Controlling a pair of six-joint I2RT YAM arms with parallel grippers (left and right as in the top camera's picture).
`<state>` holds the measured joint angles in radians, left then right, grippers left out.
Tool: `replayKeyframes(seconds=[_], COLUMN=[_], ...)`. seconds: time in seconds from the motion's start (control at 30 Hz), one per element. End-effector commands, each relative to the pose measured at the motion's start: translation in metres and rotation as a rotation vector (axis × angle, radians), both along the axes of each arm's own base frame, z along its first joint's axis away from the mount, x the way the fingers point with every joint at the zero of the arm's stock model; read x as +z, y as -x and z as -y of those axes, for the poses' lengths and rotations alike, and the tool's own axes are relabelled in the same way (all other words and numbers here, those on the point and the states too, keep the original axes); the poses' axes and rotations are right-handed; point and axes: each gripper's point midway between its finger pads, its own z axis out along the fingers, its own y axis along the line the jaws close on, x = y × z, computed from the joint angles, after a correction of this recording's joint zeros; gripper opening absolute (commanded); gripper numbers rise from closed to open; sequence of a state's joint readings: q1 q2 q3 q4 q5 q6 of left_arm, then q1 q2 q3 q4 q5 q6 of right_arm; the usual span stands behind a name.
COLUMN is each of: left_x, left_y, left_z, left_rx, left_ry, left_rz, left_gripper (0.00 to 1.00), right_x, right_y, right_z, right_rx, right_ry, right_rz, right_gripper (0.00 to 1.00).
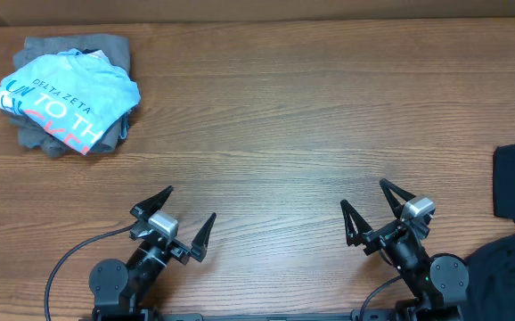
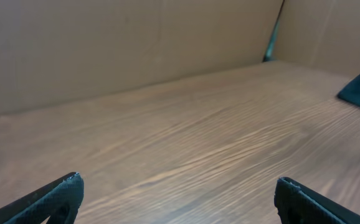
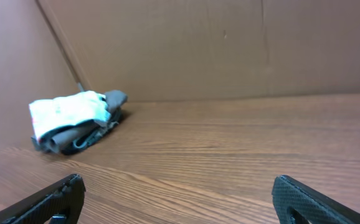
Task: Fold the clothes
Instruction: 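Move the right gripper to the black T-shirt at the right edge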
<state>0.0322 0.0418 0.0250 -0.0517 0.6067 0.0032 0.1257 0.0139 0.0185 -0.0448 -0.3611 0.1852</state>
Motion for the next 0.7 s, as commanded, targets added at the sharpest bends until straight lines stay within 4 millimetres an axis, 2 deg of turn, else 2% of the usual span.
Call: replayKeyframes(seconds=[0.0, 0.03, 0.07, 0.2, 0.37, 0.53, 0.67], left_x=[0.039, 0.054, 0.076, 0.108, 0.118, 0.121, 0.123], left_y=[0.01, 0.013, 0.016, 0.016, 0.005, -0.016, -0.038], left_z=[0.008, 0.008, 0.005, -0.005, -0.005, -0.006, -0.011], left_rx=[-0.051, -0.053, -0.033, 0.039, 0.044, 0.032, 0.045], left_ry=[0.136, 0.133, 0.132, 0.122, 0.045, -0.03, -0.073], left_rz=[-0.009, 0.021, 0.067, 0.053, -0.102, -0.349, -0.552], left_gripper=[1.0, 1.0, 1.0, 1.0, 1.0, 1.0, 1.0], right_x=[0.044, 0.053, 0.061, 0.074, 0.082, 0.086, 0.094], right_y=[0.01, 0.012, 0.015, 0.014, -0.003, -0.037, -0.06], right_z=[-0.001, 0.0, 0.0, 0.0, -0.002, -0.007, -0.022], right_rx=[0.019, 0.019, 0.017, 0.012, 0.002, -0.003, 0.076], right_ry=[-0.105, -0.105, -0.104, -0.09, -0.068, -0.04, -0.011], right_rz=[0.039, 0.045, 0.03, -0.084, -0.262, -0.504, -0.647], right_gripper=[1.0, 1.0, 1.0, 1.0, 1.0, 1.0, 1.0])
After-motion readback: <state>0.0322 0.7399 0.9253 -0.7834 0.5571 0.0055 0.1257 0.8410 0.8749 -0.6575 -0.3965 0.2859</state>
